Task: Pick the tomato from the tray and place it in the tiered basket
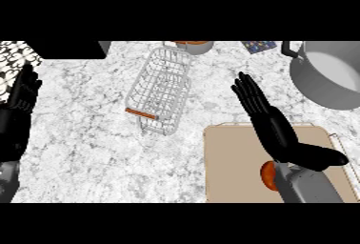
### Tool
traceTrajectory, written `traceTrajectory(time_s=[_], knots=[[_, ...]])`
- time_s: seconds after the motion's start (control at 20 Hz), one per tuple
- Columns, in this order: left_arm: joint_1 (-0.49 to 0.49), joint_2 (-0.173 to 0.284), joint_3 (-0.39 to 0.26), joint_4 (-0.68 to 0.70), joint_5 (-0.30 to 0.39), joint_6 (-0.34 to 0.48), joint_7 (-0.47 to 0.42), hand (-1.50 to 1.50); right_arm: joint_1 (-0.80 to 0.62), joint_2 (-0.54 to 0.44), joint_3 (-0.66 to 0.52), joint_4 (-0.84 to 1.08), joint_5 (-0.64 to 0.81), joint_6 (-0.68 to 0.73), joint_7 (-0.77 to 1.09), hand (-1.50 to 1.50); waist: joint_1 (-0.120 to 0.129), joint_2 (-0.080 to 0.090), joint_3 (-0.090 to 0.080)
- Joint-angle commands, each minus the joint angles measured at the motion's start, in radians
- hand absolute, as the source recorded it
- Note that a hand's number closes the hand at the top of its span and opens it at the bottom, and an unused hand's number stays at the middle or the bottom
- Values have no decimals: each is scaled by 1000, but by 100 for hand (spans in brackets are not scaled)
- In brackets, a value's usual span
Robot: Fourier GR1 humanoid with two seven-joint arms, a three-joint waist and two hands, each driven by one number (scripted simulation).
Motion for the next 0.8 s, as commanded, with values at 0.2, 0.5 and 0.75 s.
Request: traceTrajectory(time_s=[0.2, 0.5, 0.75], knots=[[92, -47, -6, 22, 115, -77, 75, 0, 138, 105, -173, -193, 101, -345, -181, 150, -63, 28, -5], [147, -99, -43, 26, 161, -104, 85, 0, 359, 237, -374, -66, 8, -769, -105, -150, -96, 38, -4], [115, -114, -68, 7, 179, -145, 132, 0, 585, 241, -201, -220, 182, -975, -198, -150, -37, 37, -6]])
